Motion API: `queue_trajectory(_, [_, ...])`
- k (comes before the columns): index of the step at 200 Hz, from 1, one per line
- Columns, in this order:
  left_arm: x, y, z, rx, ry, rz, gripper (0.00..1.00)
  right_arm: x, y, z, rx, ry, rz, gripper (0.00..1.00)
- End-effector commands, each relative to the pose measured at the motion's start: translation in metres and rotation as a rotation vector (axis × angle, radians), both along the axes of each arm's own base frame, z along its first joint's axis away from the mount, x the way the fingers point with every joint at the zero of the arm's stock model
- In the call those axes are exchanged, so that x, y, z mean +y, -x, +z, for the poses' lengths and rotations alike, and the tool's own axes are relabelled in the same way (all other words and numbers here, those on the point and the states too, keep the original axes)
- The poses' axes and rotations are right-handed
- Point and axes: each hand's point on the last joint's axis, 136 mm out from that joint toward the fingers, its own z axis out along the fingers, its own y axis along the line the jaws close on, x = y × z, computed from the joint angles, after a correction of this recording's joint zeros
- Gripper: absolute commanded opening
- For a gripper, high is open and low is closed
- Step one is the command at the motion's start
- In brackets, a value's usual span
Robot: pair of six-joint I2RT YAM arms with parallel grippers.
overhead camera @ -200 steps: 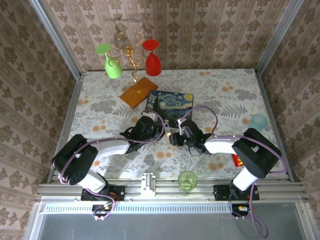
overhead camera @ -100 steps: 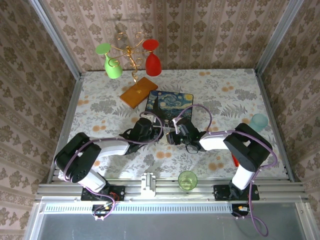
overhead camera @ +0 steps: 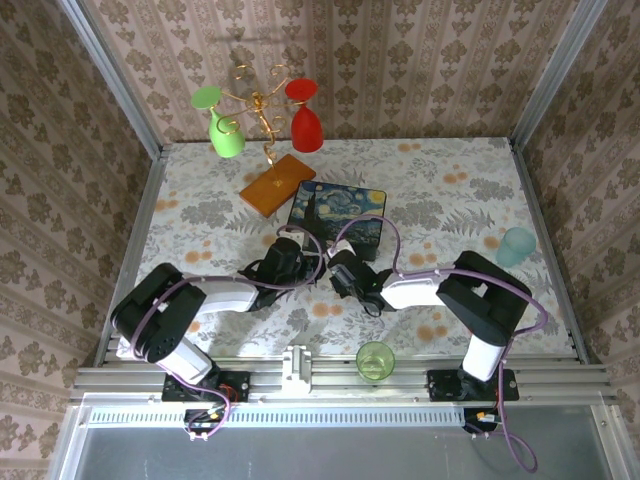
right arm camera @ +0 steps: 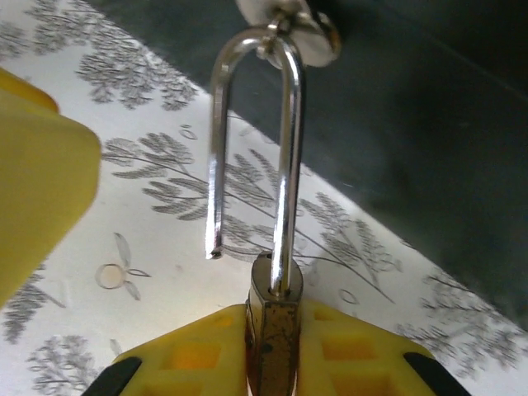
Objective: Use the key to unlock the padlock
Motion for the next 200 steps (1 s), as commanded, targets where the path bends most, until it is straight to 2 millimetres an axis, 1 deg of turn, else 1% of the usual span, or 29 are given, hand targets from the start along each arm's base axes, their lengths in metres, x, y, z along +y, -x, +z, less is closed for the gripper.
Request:
queue_trajectory(1, [-0.002, 0.0, -0.002, 0.011, 0.025, 0.0, 0.34, -0.023, -0.004, 0.014, -0.098, 0.197, -0.086, 0.18])
queue_trajectory(13, [-0.003, -0.001, -0.003, 0.008, 0.022, 0.0, 0.34, -0.02, -0.003, 0.019, -0.136, 0.273, -0.079, 0.18])
queue_trajectory(22, [-0.004, -0.001, -0.004, 0.011, 0.02, 0.001, 0.34, -0.018, -0.001, 0.02, -0.153, 0.314, -0.08, 0.18])
queue_trajectory(32, [-0.006, -0.002, -0.003, 0.013, 0.027, 0.001, 0.34, -0.016, 0.0, 0.016, -0.16, 0.342, -0.079, 0.18])
queue_trajectory(57, [-0.006, -0.003, 0.0, 0.013, 0.047, 0.01, 0.34, -0.021, 0.004, 0.006, -0.19, 0.433, -0.106, 0.23])
queue_trajectory(72, [-0.002, -0.001, 0.0, 0.014, 0.043, 0.02, 0.34, -0.019, 0.007, -0.002, -0.166, 0.426, -0.097, 0.24])
queue_trajectory(87, [0.001, 0.001, -0.001, 0.017, 0.036, 0.026, 0.34, -0.016, 0.013, -0.006, -0.135, 0.369, -0.082, 0.25])
queue_trajectory(106, [0.007, 0.003, -0.002, 0.023, 0.03, 0.038, 0.34, -0.012, 0.022, -0.001, -0.128, 0.319, -0.067, 0.32])
queue_trajectory(120, [0.009, 0.004, -0.001, 0.022, 0.032, 0.045, 0.34, -0.007, 0.029, 0.006, -0.127, 0.297, -0.038, 0.41])
queue_trajectory(140, [0.01, 0.006, 0.001, 0.026, 0.033, 0.045, 0.36, 0.001, 0.039, 0.018, -0.097, 0.175, 0.009, 0.52])
queue_trajectory(161, [0.011, 0.007, 0.005, 0.021, 0.035, 0.045, 0.36, 0.003, 0.05, 0.031, -0.046, 0.013, 0.058, 0.57])
queue_trajectory(167, [0.012, 0.007, 0.008, 0.016, 0.036, 0.046, 0.36, 0.003, 0.051, 0.037, -0.036, -0.045, 0.069, 0.59])
queue_trajectory(181, [0.013, 0.008, 0.013, 0.009, 0.034, 0.044, 0.36, 0.0, 0.052, 0.052, 0.006, -0.215, 0.089, 0.62])
queue_trajectory(185, [0.014, 0.008, 0.014, 0.004, 0.032, 0.047, 0.36, -0.003, 0.051, 0.052, 0.03, -0.261, 0.084, 0.64])
queue_trajectory(186, [0.014, 0.008, 0.014, 0.004, 0.03, 0.046, 0.36, -0.002, 0.052, 0.057, 0.027, -0.283, 0.09, 0.64])
queue_trajectory(189, [0.015, 0.008, 0.016, 0.002, 0.028, 0.046, 0.36, -0.005, 0.049, 0.064, 0.03, -0.334, 0.087, 0.66])
queue_trajectory(200, [0.017, 0.008, 0.021, -0.012, 0.021, 0.048, 0.37, -0.014, 0.044, 0.072, 0.073, -0.471, 0.091, 0.69])
